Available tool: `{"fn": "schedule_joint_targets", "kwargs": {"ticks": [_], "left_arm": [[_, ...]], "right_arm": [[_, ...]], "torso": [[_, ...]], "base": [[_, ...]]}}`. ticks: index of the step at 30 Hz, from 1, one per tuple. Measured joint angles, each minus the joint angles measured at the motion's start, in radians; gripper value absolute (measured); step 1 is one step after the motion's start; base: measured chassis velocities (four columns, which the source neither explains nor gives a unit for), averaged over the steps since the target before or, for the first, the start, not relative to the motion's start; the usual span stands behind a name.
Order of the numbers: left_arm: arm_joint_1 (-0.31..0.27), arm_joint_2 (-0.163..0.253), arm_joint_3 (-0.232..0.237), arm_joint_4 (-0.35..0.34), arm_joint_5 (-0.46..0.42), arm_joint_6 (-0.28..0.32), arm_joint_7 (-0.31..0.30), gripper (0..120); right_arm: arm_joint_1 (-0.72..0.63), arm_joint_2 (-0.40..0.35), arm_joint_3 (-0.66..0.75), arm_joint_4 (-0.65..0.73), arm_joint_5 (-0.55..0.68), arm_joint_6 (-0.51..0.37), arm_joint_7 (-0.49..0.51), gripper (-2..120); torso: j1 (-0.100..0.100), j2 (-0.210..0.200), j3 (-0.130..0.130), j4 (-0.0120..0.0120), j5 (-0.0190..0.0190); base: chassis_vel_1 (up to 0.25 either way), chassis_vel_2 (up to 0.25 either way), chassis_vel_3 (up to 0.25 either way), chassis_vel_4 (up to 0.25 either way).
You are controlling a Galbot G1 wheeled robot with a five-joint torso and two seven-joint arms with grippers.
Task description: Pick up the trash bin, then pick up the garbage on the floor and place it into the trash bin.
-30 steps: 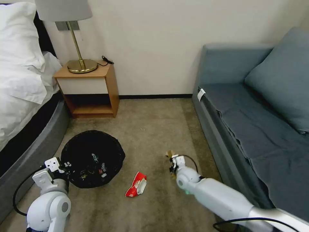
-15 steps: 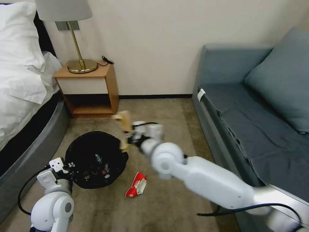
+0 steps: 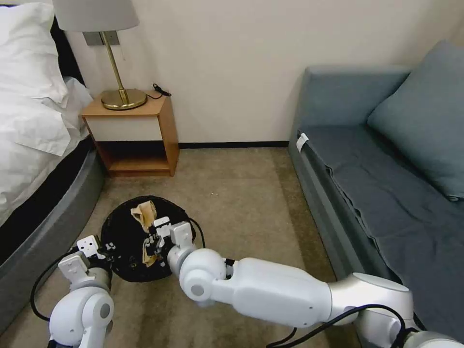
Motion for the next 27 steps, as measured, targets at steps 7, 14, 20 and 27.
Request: {"fn": "schedule_joint_targets", "kwargs": {"ticks": [7,14,20,27], "left_arm": [[0.000,-0.006,-0.001,0.000,0.002,0.000,-0.001,2],[-0.001,-0.006,-0.012,0.000,0.001,0.000,-0.001,2],[-0.007,-0.005,-0.030,0.009,0.000,-0.004,0.000,2],[-0.010,-0.001,-0.041,0.015,-0.003,-0.008,0.003,2]], "right_arm": [[-0.004,-0.012,0.016,0.016,-0.013,-0.001,-0.004,59],[0.012,-0.035,0.090,0.040,-0.055,-0.013,0.022,88],[0.044,-0.095,0.185,0.023,-0.039,-0.056,0.094,99],[0.000,-0.140,0.193,-0.028,0.065,-0.149,0.207,100]], "torso": [[0.000,0.000,0.000,0.0000,0.0001],[0.000,0.000,0.000,0.0001,0.0002],[0.000,0.000,0.000,-0.0002,0.0003],[0.000,0.000,0.000,-0.0003,0.0003]], "base": [[0.000,0.000,0.000,0.000],[0.000,0.000,0.000,0.000],[0.000,0.000,0.000,0.000],[0.000,0.000,0.000,0.000]]}}
